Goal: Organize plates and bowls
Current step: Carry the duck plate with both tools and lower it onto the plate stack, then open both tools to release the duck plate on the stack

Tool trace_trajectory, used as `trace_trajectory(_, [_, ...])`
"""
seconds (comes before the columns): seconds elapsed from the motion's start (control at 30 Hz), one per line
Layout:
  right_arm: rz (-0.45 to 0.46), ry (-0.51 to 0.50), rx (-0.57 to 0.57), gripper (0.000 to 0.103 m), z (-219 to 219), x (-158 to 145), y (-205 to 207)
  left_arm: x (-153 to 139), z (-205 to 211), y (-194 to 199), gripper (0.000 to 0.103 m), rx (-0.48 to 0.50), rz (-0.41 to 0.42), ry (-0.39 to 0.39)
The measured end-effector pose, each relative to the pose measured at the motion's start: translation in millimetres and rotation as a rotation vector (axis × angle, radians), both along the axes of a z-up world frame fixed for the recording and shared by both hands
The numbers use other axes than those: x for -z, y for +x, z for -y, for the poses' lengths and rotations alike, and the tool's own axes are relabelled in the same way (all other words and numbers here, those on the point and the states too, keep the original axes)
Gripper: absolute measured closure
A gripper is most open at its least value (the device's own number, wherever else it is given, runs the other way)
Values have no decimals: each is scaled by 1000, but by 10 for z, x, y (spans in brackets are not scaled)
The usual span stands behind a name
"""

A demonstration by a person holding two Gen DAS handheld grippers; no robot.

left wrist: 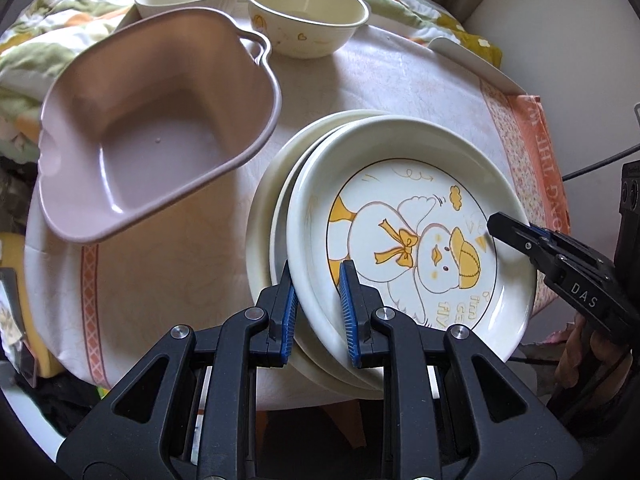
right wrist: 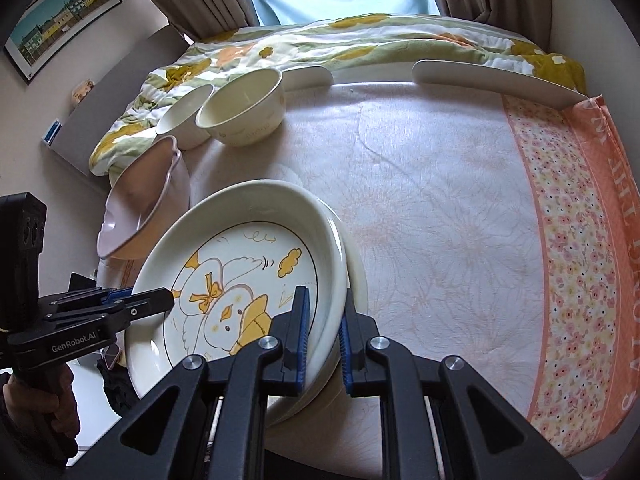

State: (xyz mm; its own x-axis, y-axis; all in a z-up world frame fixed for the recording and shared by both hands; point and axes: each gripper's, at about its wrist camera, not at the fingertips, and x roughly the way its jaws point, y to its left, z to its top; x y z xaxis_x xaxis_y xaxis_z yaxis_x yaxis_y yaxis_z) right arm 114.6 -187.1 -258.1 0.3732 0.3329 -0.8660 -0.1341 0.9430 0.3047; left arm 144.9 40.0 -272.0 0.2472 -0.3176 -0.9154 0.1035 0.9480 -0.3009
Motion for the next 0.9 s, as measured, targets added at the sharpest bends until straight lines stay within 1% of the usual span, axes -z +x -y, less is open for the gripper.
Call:
trace_trajectory(0.07, [4, -10, -3, 91, -14, -5, 3, 4, -4, 2, 85, 1, 3, -1])
trace_trajectory(0.2, [5, -18, -4, 91, -23, -13, 12, 3, 30, 5, 85, 28, 8, 34])
trace_trajectory(0.23, [6, -31, -5, 90, -34, -14, 13, -4, 60, 8, 85, 43, 11, 60])
trace_trajectory(0.3, [5, -46, -10, 91, -42, -8, 13, -22, 158, -17, 85, 90, 35, 144])
trace_trajectory(0.37, [-5, -57, -12, 91, -45, 22, 1, -31, 240, -37, 85, 123, 53, 207])
trace_trajectory(0.47, [-1, -65, -14, 91, -32, 42, -27, -44, 307, -51, 84, 141, 67, 264])
trace_trajectory(0.63, [10, -96, -28, 91, -58, 34, -45, -82, 454, -80, 84, 181, 97, 391])
trace_trajectory(0.77, [11, -106, -28, 91, -65, 35, -46, -84, 507, -95, 84, 197, 105, 445])
trace_trajectory(0.87, [16, -121, -38, 91, -96, 37, -44, -164, 601, -151, 84, 228, 172, 538])
trace_trajectory(0.9, [20, -132, -42, 91, -112, 36, -45, -189, 628, -162, 84, 237, 186, 541])
